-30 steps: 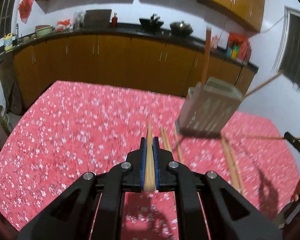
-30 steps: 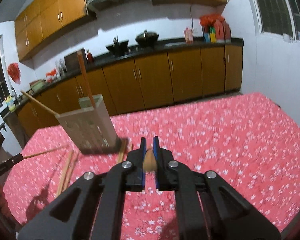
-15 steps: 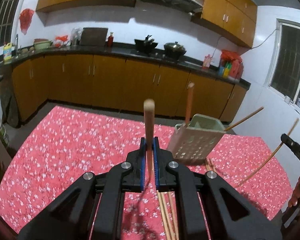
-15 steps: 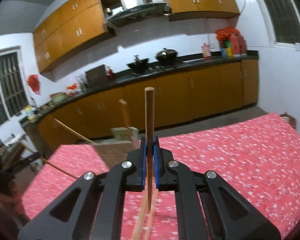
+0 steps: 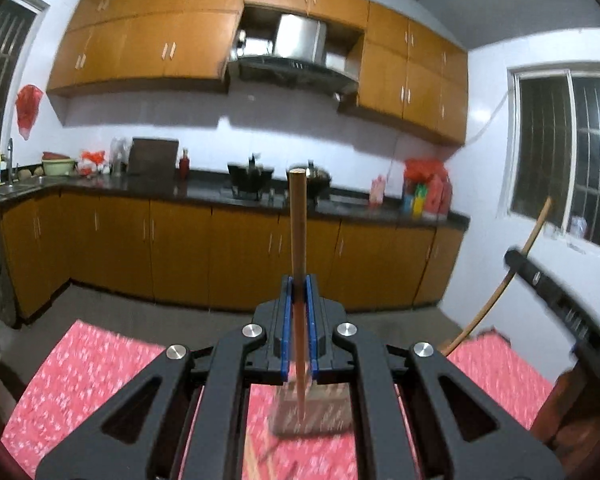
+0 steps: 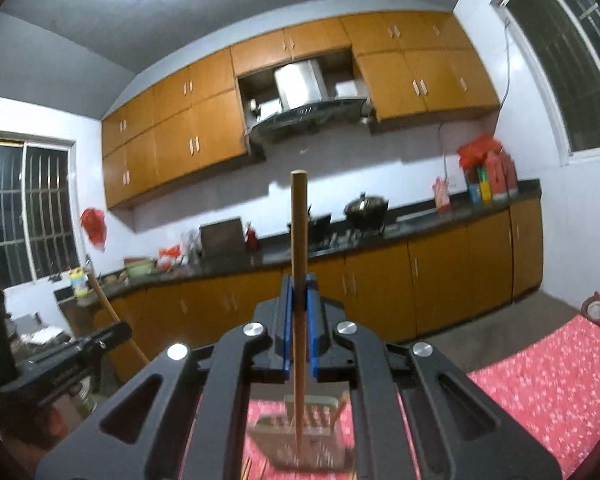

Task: Organize utensils
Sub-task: 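Raise the right tool's chopstick into the holder and open it while the left tool does likewise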

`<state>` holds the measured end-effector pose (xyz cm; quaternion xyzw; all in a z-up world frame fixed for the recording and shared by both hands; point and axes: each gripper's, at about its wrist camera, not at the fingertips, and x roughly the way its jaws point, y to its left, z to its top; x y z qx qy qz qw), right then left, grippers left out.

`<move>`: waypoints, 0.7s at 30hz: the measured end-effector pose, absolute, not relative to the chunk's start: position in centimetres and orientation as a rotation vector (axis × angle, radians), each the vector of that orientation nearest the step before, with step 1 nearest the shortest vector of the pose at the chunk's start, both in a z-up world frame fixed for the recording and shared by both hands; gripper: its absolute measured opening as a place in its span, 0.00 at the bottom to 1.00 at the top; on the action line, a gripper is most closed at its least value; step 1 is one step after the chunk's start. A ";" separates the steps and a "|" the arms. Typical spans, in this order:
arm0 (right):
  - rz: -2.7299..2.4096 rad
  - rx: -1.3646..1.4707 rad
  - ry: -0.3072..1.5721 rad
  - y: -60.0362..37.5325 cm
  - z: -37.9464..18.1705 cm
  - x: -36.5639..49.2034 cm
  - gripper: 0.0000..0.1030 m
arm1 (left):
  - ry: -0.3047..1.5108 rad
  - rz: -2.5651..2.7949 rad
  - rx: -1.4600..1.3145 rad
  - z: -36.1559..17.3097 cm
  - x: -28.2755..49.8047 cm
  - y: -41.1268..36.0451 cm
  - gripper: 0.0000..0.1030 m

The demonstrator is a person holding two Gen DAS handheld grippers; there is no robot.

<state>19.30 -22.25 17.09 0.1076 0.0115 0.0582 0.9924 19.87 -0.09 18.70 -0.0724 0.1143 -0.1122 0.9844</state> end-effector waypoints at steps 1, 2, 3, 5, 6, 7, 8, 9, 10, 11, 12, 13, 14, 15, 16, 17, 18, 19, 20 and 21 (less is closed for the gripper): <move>0.102 0.211 0.011 -22.2 17.1 19.9 0.08 | 0.214 -0.213 -0.151 19.0 20.3 -0.3 0.07; 0.083 0.205 -0.001 -22.1 16.9 20.7 0.08 | 0.192 -0.196 -0.158 19.2 21.0 -0.6 0.07; 0.074 0.202 -0.005 -22.1 16.7 21.6 0.08 | 0.181 -0.185 -0.164 19.3 21.5 -0.7 0.07; 0.060 0.198 0.003 -22.0 16.1 23.1 0.08 | 0.182 -0.171 -0.178 19.1 22.3 -0.9 0.07; 0.058 0.199 0.009 -22.1 15.8 23.7 0.08 | 0.187 -0.164 -0.182 18.7 23.0 -1.0 0.07; 0.056 0.200 0.016 -21.9 15.4 24.4 0.08 | 0.192 -0.157 -0.181 18.3 23.4 -1.2 0.07; 0.054 0.201 0.022 -21.9 15.1 25.0 0.08 | 0.202 -0.150 -0.180 17.6 24.0 -1.3 0.07; 0.055 0.204 0.026 -21.9 14.8 25.5 0.08 | 0.207 -0.148 -0.183 17.1 24.0 -1.4 0.07; 0.056 0.205 0.029 -21.5 14.7 26.0 0.08 | 0.215 -0.147 -0.185 16.5 24.3 -1.4 0.07; 0.057 0.205 0.040 -21.3 14.4 26.5 0.08 | 0.223 -0.144 -0.186 16.1 24.6 -1.4 0.07; 0.058 0.203 0.050 -21.2 14.1 26.9 0.08 | 0.230 -0.146 -0.190 15.5 24.9 -1.4 0.07; 0.060 0.201 0.065 -20.9 13.6 27.4 0.08 | 0.237 -0.149 -0.193 15.1 25.1 -1.4 0.07; 0.065 0.200 0.080 -20.8 13.2 27.7 0.08 | 0.250 -0.151 -0.196 14.7 25.3 -1.4 0.07; 0.071 0.198 0.095 -20.7 12.9 28.0 0.08 | 0.263 -0.157 -0.197 14.2 25.3 -1.3 0.07; 0.080 0.194 0.113 -20.2 12.4 28.1 0.08 | 0.274 -0.163 -0.199 13.9 25.5 -1.4 0.07; 0.086 0.192 0.126 -20.1 12.1 28.3 0.09 | 0.287 -0.174 -0.202 13.7 25.5 -1.4 0.07; 0.090 0.190 0.135 -20.0 11.8 28.3 0.10 | 0.298 -0.182 -0.205 13.4 25.5 -1.3 0.07; 0.090 0.188 0.141 -19.9 11.5 28.2 0.11 | 0.303 -0.187 -0.205 13.3 25.5 -1.3 0.07; 0.093 0.187 0.144 -19.8 11.3 28.1 0.13 | 0.302 -0.185 -0.203 13.3 25.2 -1.2 0.07; 0.095 0.188 0.148 -19.7 11.3 28.0 0.18 | 0.303 -0.187 -0.201 13.4 25.1 -1.1 0.08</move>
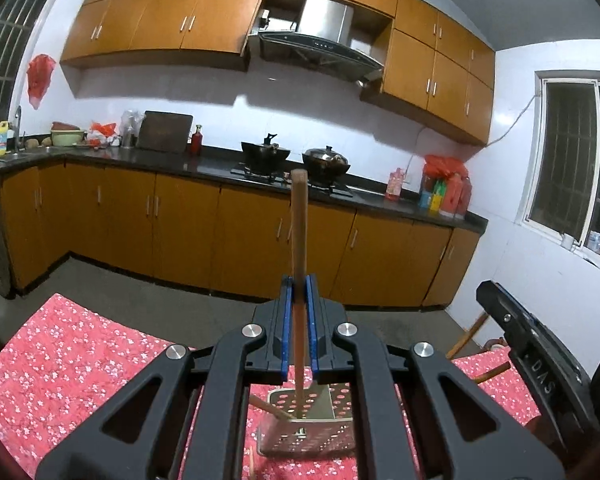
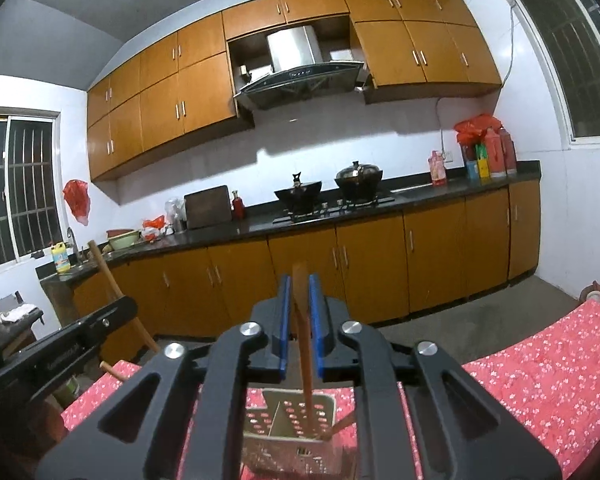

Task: Organize utensils
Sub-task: 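Raise the right tool's chopstick into the holder and open it while the left tool does likewise, then close the right tool on another chopstick while the left tool grasps one too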

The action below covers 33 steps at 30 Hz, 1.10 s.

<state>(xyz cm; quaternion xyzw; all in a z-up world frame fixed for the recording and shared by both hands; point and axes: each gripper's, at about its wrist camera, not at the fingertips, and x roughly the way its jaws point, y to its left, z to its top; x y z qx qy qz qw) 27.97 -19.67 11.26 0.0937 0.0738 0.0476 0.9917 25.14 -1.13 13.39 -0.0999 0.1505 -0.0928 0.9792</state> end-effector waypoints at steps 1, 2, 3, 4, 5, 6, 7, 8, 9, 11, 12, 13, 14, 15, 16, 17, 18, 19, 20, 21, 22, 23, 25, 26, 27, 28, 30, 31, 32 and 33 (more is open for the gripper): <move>0.097 0.190 0.148 -19.7 11.2 27.7 0.19 | 0.306 -0.189 -0.199 13.5 25.1 -1.1 0.08; 0.101 0.194 0.146 -19.7 11.2 27.4 0.20 | 0.307 -0.188 -0.200 13.5 25.0 -1.0 0.08; 0.105 0.196 0.144 -19.7 11.4 27.1 0.21 | 0.306 -0.188 -0.203 13.7 24.9 -0.9 0.08; 0.109 0.196 0.141 -19.8 11.6 26.8 0.21 | 0.305 -0.189 -0.205 13.8 24.7 -0.7 0.08; 0.114 0.195 0.134 -20.0 11.7 26.2 0.22 | 0.302 -0.188 -0.210 14.1 24.4 -0.5 0.08; 0.115 0.194 0.127 -20.2 11.9 25.7 0.24 | 0.299 -0.189 -0.214 14.3 24.1 -0.3 0.08; 0.115 0.194 0.118 -20.3 12.2 25.2 0.26 | 0.297 -0.190 -0.217 14.4 24.1 -0.2 0.08; 0.114 0.194 0.106 -20.5 12.5 24.5 0.28 | 0.292 -0.189 -0.220 14.7 23.9 -0.1 0.08; 0.113 0.196 0.098 -20.8 12.7 23.9 0.28 | 0.282 -0.190 -0.223 15.0 23.4 0.2 0.08; 0.107 0.204 0.084 -21.4 13.2 22.7 0.29 | 0.268 -0.190 -0.229 15.5 22.8 0.6 0.08; 0.101 0.211 0.081 -21.8 13.3 22.0 0.29 | 0.261 -0.189 -0.234 15.6 22.4 0.8 0.08; 0.099 0.217 0.081 -22.1 13.3 21.6 0.29 | 0.256 -0.188 -0.237 15.7 22.2 0.7 0.08; 0.093 0.229 0.082 -22.6 13.3 20.9 0.29 | 0.247 -0.186 -0.243 15.9 21.7 1.1 0.08; 0.085 0.241 0.088 -23.2 13.2 20.3 0.29 | 0.242 -0.184 -0.247 16.0 21.4 1.2 0.08; 0.080 0.247 0.091 -23.5 13.0 19.9 0.29 | 0.236 -0.184 -0.256 16.1 21.1 1.5 0.08; 0.072 0.254 0.098 -24.1 12.7 19.2 0.29 | 0.229 -0.184 -0.269 16.2 20.5 2.0 0.08; 0.064 0.256 0.107 -24.5 12.3 18.7 0.29 | 0.224 -0.181 -0.278 16.1 20.0 2.3 0.08; 0.052 0.255 0.117 -24.9 11.8 18.2 0.29 | 0.218 -0.181 -0.290 16.1 19.5 2.7 0.08; 0.026 0.250 0.140 -25.5 10.9 17.7 0.29 | 0.213 -0.182 -0.306 15.9 18.7 3.4 0.08; 0.009 0.246 0.158 -25.9 10.3 17.4 0.29 | 0.214 -0.183 -0.315 15.7 18.3 3.9 0.08; -0.010 0.242 0.190 -26.4 9.3 17.3 0.29 | 0.218 -0.182 -0.320 15.4 17.8 4.3 0.08; -0.025 0.236 0.253 -26.8 7.7 17.4 0.29 | 0.235 -0.171 -0.320 14.6 17.3 4.8 0.08; -0.040 0.227 0.397 -27.3 4.1 18.3 0.29 | 0.287 -0.158 -0.304 13.0 17.1 5.1 0.08; -0.040 0.228 0.458 -27.4 2.6 18.7 0.29 | 0.342 -0.146 -0.284 11.3 17.1 5.1 0.08; -0.028 0.239 0.552 -27.5 0.2 19.2 0.29 | 0.380 -0.139 -0.270 10.3 17.2 5.1 0.08; -0.017 0.248 0.598 -27.4 -1.0 19.5 0.29 | 0.432 -0.135 -0.252 8.7 17.5 4.9 0.08; 0.036 0.282 0.724 -26.7 -4.7 19.7 0.25 | 0.536 -0.129 -0.223 5.5 17.8 4.6 0.08; 0.058 0.286 0.766 -26.1 -6.1 19.7 0.25 | 0.580 -0.131 -0.219 4.1 17.9 4.5 0.08; 0.074 0.286 0.787 -25.6 -6.7 19.8 0.25 | 0.633 -0.143 -0.225 2.3 17.9 4.4 0.08; 0.098 0.278 0.812 -24.8 -7.6 19.6 0.25 | 0.666 -0.148 -0.228 1.1 17.8 4.2 0.08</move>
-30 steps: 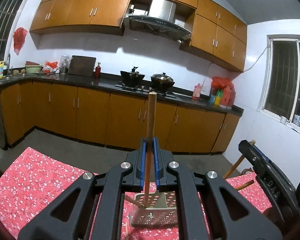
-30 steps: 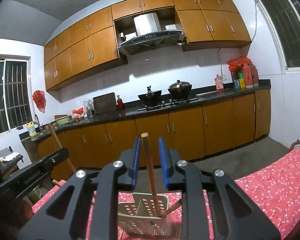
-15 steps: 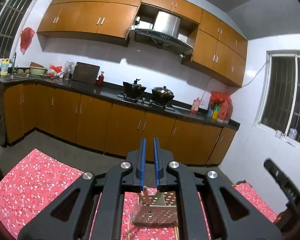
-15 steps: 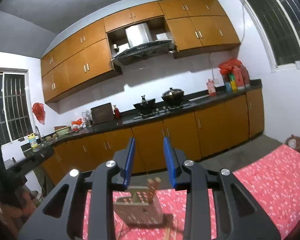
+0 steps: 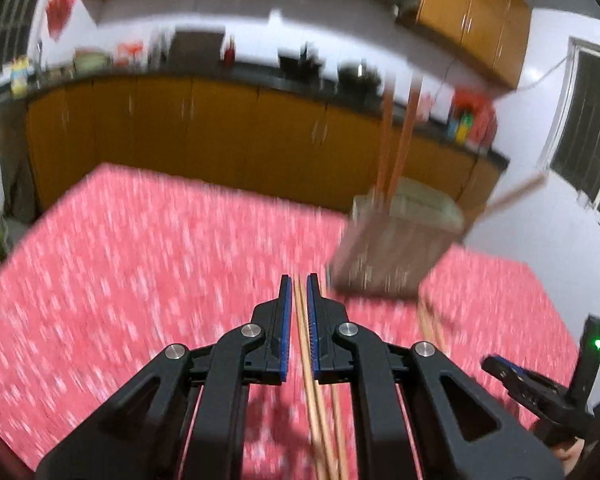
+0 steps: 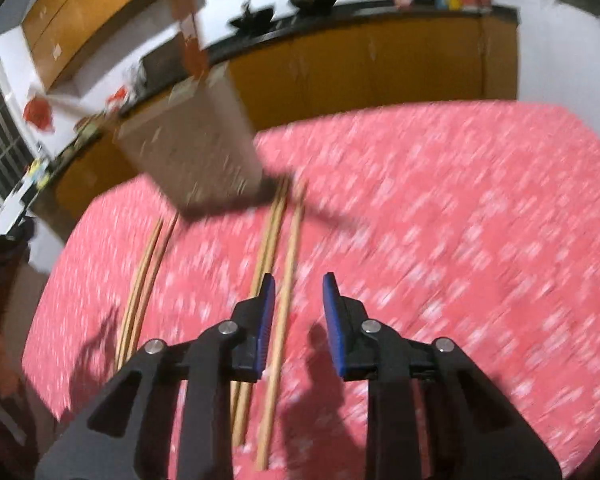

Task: Organize utensils
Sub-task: 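Close the right tool on another chopstick while the left tool grasps one too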

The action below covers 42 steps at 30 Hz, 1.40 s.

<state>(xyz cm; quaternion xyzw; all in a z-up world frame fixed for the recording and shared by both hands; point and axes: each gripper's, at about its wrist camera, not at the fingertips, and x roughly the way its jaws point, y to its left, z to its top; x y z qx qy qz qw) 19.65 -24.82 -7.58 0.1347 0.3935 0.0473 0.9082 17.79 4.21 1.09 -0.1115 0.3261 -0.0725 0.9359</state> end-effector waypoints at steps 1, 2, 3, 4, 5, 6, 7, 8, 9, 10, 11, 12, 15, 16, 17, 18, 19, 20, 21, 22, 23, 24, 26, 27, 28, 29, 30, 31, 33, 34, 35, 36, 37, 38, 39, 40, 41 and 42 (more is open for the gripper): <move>0.110 0.266 0.825 -24.3 -8.0 19.7 0.24 | 0.692 -0.149 -0.227 0.2 17.7 4.1 0.08; 0.119 0.243 0.841 -23.5 -8.6 19.6 0.24 | 0.722 -0.156 -0.225 -0.9 17.6 3.9 0.08; 0.120 0.223 0.854 -23.0 -8.9 19.7 0.24 | 0.742 -0.161 -0.226 -1.7 17.4 4.0 0.08; 0.115 0.203 0.867 -22.6 -9.4 19.7 0.24 | 0.765 -0.166 -0.226 -2.6 17.2 4.0 0.08; 0.104 0.182 0.885 -22.2 -10.1 19.7 0.23 | 0.785 -0.171 -0.227 -3.4 17.0 4.0 0.08; 0.091 0.172 0.902 -22.1 -10.6 19.7 0.19 | 0.805 -0.175 -0.228 -4.1 16.8 3.8 0.08; 0.084 0.167 0.885 -21.9 -10.7 19.6 0.15 | 0.819 -0.181 -0.232 -4.6 16.7 3.7 0.08; 0.068 0.152 0.889 -22.0 -10.8 19.7 0.09 | 0.830 -0.188 -0.235 -5.0 16.4 3.6 0.08; 0.043 0.149 0.885 -22.4 -10.8 19.8 0.08 | 0.843 -0.198 -0.238 -5.4 16.3 3.5 0.08; 0.022 0.157 0.883 -23.0 -10.8 20.0 0.08 | 0.854 -0.207 -0.238 -5.7 16.3 3.2 0.08; 0.001 0.169 0.880 -23.5 -10.8 20.1 0.08 | 0.859 -0.213 -0.239 -5.7 16.1 3.0 0.08; -0.028 0.190 0.877 -24.3 -10.8 20.2 0.08 | 0.867 -0.226 -0.239 -5.9 16.1 2.7 0.08; -0.035 0.226 0.875 -25.4 -11.0 20.1 0.08 | 0.884 -0.254 -0.231 -6.4 16.1 1.9 0.08; -0.034 0.221 0.874 -25.4 -11.1 20.0 0.08 | 0.894 -0.259 -0.221 -6.7 16.1 1.6 0.08; -0.035 0.208 0.871 -25.3 -11.1 19.9 0.08 | 0.900 -0.262 -0.216 -6.8 16.2 1.4 0.08; -0.037 0.199 0.869 -25.2 -11.1 19.8 0.08 | 0.908 -0.264 -0.208 -7.0 16.2 1.2 0.08; -0.039 0.192 0.866 -25.2 -11.1 19.9 0.08 | 0.917 -0.263 -0.198 -7.2 16.2 1.0 0.08; -0.039 0.191 0.865 -25.1 -11.1 19.9 0.08 | 0.930 -0.258 -0.182 -7.5 16.3 0.7 0.08; -0.038 0.192 0.865 -25.1 -11.0 19.9 0.08 | 0.941 -0.248 -0.165 -7.8 16.3 0.5 0.08; -0.036 0.192 0.866 -25.2 -11.0 20.0 0.08 | 0.934 -0.241 -0.155 -7.9 16.3 0.4 0.08; -0.034 0.191 0.867 -25.2 -11.0 20.0 0.08 | 0.933 -0.230 -0.138 -7.9 16.3 0.3 0.08; -0.033 0.188 0.867 -25.1 -11.0 20.0 0.08 | 0.941 -0.225 -0.128 -8.1 16.4 0.3 0.08; -0.029 0.183 0.870 -24.9 -10.9 20.0 0.08 | 0.948 -0.214 -0.123 -8.3 16.6 0.3 0.08; -0.022 0.182 0.871 -24.8 -10.8 19.9 0.08 | 0.949 -0.210 -0.117 -8.3 16.6 0.2 0.08; -0.009 0.183 0.874 -24.6 -10.8 19.8 0.09 | 0.949 -0.206 -0.109 -8.3 16.7 0.1 0.08; -0.004 0.182 0.874 -24.4 -10.9 19.8 0.10 | 0.947 -0.203 -0.096 -8.3 16.8 -0.2 0.08; -0.002 0.180 0.873 -24.2 -11.0 19.8 0.10 | 0.944 -0.199 -0.081 -8.3 16.8 -0.4 0.08; -0.002 0.173 0.871 -24.0 -11.0 19.7 0.10 | 0.941 -0.193 -0.061 -8.3 16.8 -0.6 0.08; 0.002 0.149 0.870 -23.7 -11.0 19.8 0.10 | 0.936 -0.177 -0.025 -8.3 17.2 -0.9 0.08; 0.002 0.143 0.871 -23.6 -11.0 20.0 0.09 | 0.936 -0.167 -0.019 -8.3 17.5 -0.7 0.08; 0.004 0.138 0.873 -23.7 -10.9 20.1 0.08 | 0.935 -0.150 -0.021 -8.3 18.0 -0.3 0.07; 0.005 0.140 0.874 -23.8 -10.9 20.4 0.08 | 0.935 -0.134 -0.026 -8.4 18.6 0.2 0.07; 0.004 0.141 0.874 -24.0 -10.8 20.6 0.08 | 0.935 -0.121 -0.031 -8.3 19.0 0.7 0.07; -0.008 0.141 0.872 -24.2 -10.8 21.1 0.08 | 0.934 -0.104 -0.039 -8.4 19.5 1.2 0.07; -0.016 0.143 0.869 -24.5 -10.8 21.5 0.08 | 0.934 -0.086 -0.051 -8.4 20.1 2.0 0.07; -0.020 0.145 0.868 -24.7 -10.8 21.9 0.08 | 0.934 -0.076 -0.063 -8.4 20.5 2.6 0.07; -0.030 0.150 0.865 -25.0 -10.9 22.4 0.08 | 0.934 -0.071 -0.086 -8.4 20.9 3.4 0.07; -0.036 0.153 0.861 -25.3 -10.9 22.7 0.08 | 0.933 -0.075 -0.100 -8.5 21.1 3.8 0.07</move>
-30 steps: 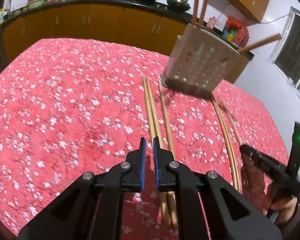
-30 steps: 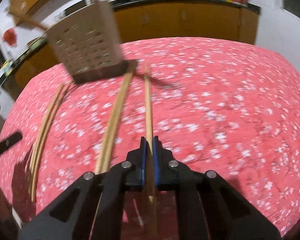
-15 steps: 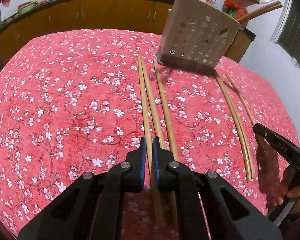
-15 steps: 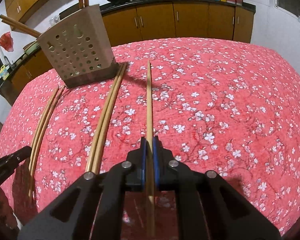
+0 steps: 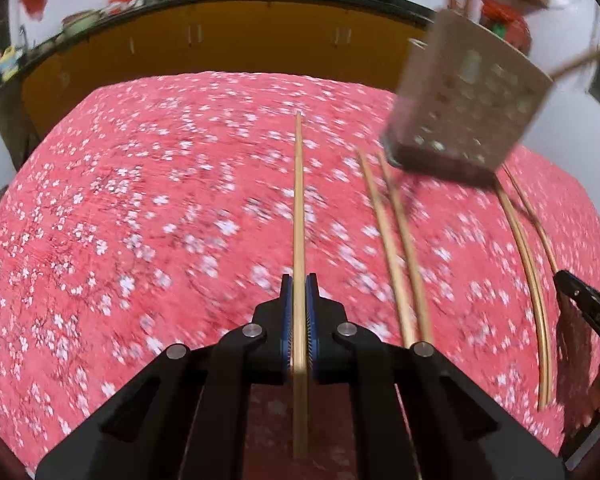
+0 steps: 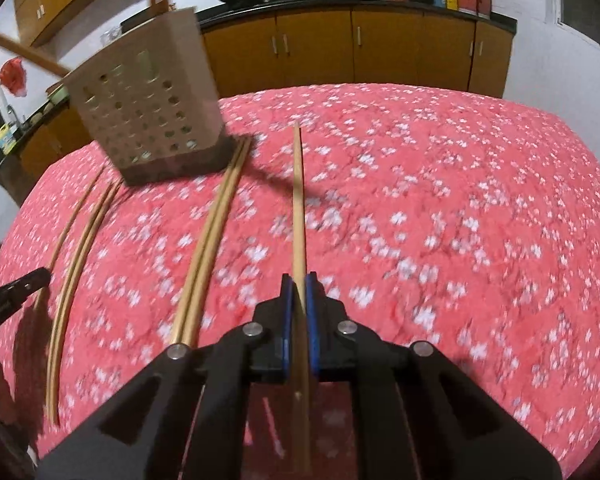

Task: Organize utensils
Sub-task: 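Close the right tool on another chopstick while the left tool grasps one too, then lift the right tool's chopstick toward the holder while the left tool lifts its chopstick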

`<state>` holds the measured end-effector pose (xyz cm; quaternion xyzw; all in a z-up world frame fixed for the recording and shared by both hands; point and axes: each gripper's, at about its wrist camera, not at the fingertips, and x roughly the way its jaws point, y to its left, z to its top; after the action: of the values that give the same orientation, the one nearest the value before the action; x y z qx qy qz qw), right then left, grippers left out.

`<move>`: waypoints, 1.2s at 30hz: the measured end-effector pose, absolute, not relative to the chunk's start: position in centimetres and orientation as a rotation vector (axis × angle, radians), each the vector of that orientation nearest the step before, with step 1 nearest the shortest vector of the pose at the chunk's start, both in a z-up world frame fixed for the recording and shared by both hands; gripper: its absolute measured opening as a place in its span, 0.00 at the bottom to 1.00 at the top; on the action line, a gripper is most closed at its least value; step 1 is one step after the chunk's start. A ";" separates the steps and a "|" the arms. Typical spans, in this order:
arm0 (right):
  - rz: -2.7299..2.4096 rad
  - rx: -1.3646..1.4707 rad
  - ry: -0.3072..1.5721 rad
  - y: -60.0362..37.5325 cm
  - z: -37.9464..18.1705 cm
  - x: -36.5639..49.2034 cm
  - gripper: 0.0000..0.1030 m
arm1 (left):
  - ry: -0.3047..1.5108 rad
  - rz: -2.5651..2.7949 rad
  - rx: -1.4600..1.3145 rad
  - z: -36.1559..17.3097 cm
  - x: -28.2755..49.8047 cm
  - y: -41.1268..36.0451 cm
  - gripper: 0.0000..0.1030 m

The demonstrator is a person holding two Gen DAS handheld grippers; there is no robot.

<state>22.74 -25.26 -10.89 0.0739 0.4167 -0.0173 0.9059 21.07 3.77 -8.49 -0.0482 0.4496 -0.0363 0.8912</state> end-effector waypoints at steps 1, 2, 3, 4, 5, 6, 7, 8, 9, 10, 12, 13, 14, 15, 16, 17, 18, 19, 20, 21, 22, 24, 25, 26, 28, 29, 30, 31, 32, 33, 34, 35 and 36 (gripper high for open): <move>-0.041 0.154 0.857 -25.5 -10.9 23.0 0.08 | 0.932 -0.082 -0.114 -8.5 21.3 4.1 0.07; -0.045 0.155 0.853 -25.7 -11.0 23.4 0.08 | 0.929 -0.090 -0.127 -8.6 21.4 4.4 0.07; -0.045 0.155 0.851 -25.7 -11.0 23.5 0.08 | 0.924 -0.094 -0.132 -8.6 21.3 4.5 0.07; -0.045 0.160 0.850 -25.8 -11.0 23.6 0.08 | 0.916 -0.095 -0.131 -8.6 21.3 4.6 0.07; -0.045 0.165 0.850 -25.9 -11.1 23.7 0.08 | 0.906 -0.094 -0.122 -8.7 21.2 4.5 0.08; -0.043 0.168 0.850 -26.0 -11.1 23.7 0.08 | 0.892 -0.090 -0.101 -8.7 21.0 4.3 0.08; -0.041 0.172 0.850 -26.0 -11.1 23.8 0.08 | 0.894 -0.089 -0.088 -8.7 20.8 4.3 0.08; -0.038 0.179 0.849 -26.1 -11.1 23.8 0.08 | 0.894 -0.088 -0.087 -8.7 20.7 4.0 0.08; -0.036 0.183 0.849 -26.1 -11.2 23.8 0.08 | 0.894 -0.091 -0.093 -8.6 20.7 4.1 0.08; -0.033 0.187 0.848 -26.2 -11.2 23.9 0.08 | 0.894 -0.094 -0.100 -8.5 20.5 4.0 0.08; -0.032 0.191 0.848 -26.2 -11.2 23.8 0.08 | 0.893 -0.103 -0.122 -8.5 20.4 4.4 0.08; -0.032 0.191 0.847 -26.2 -11.1 23.7 0.08 | 0.893 -0.105 -0.129 -8.5 20.4 4.4 0.08; -0.032 0.192 0.847 -26.3 -11.1 23.7 0.08 | 0.893 -0.107 -0.137 -8.5 20.2 4.5 0.08; -0.033 0.192 0.847 -26.2 -11.1 23.6 0.08 | 0.892 -0.111 -0.147 -8.5 20.2 4.7 0.08; -0.033 0.191 0.847 -26.2 -11.2 23.6 0.08 | 0.892 -0.112 -0.154 -8.5 20.1 4.7 0.08; -0.032 0.192 0.847 -26.2 -11.2 23.6 0.08 | 0.892 -0.112 -0.158 -8.5 20.1 4.8 0.08; -0.032 0.193 0.846 -26.2 -11.2 23.6 0.08 | 0.891 -0.114 -0.162 -8.5 20.1 4.8 0.08; -0.032 0.194 0.846 -26.2 -11.2 23.6 0.08 | 0.891 -0.114 -0.163 -8.4 20.0 4.8 0.08; -0.031 0.197 0.846 -26.2 -11.2 23.6 0.08 | 0.892 -0.113 -0.164 -8.4 20.1 4.6 0.08; -0.031 0.198 0.845 -26.2 -11.3 23.5 0.08 | 0.892 -0.114 -0.165 -8.4 20.0 4.6 0.08; -0.031 0.199 0.845 -26.2 -11.3 23.5 0.08 | 0.892 -0.114 -0.167 -8.4 20.0 4.7 0.08; -0.030 0.202 0.844 -26.2 -11.3 23.4 0.08 | 0.892 -0.114 -0.170 -8.3 20.0 4.7 0.08; -0.029 0.203 0.844 -26.2 -11.3 23.4 0.08 | 0.892 -0.115 -0.172 -8.3 20.0 4.7 0.08; -0.030 0.203 0.844 -26.2 -11.3 23.4 0.08 | 0.892 -0.115 -0.174 -8.3 20.0 4.7 0.08; -0.031 0.203 0.844 -26.1 -11.3 23.4 0.08 | 0.892 -0.115 -0.178 -8.3 20.0 4.7 0.08; -0.030 0.203 0.844 -26.1 -11.3 23.4 0.08 | 0.892 -0.114 -0.179 -8.3 20.0 4.7 0.08; -0.030 0.203 0.844 -26.1 -11.3 23.4 0.08 | 0.892 -0.114 -0.180 -8.3 19.9 4.7 0.08; -0.030 0.203 0.844 -26.1 -11.3 23.4 0.08 | 0.892 -0.113 -0.180 -8.3 20.0 4.7 0.08; -0.030 0.203 0.844 -26.1 -11.3 23.4 0.08 | 0.892 -0.113 -0.182 -8.3 19.9 4.7 0.08; -0.030 0.203 0.844 -26.2 -11.3 23.4 0.08 | 0.892 -0.113 -0.183 -8.3 20.0 4.7 0.08; -0.030 0.203 0.844 -26.2 -11.3 23.4 0.08 | 0.892 -0.113 -0.184 -8.3 20.0 4.7 0.08; -0.030 0.203 0.844 -26.2 -11.3 23.4 0.08 | 0.892 -0.112 -0.185 -8.2 19.9 4.7 0.09; -0.030 0.203 0.844 -26.2 -11.3 23.4 0.08 | 0.892 -0.113 -0.187 -8.2 20.0 4.8 0.08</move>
<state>23.37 -26.22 -11.30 0.0985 0.4088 -0.0145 0.9072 19.95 4.79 -8.24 -0.0901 0.4305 -0.0544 0.8964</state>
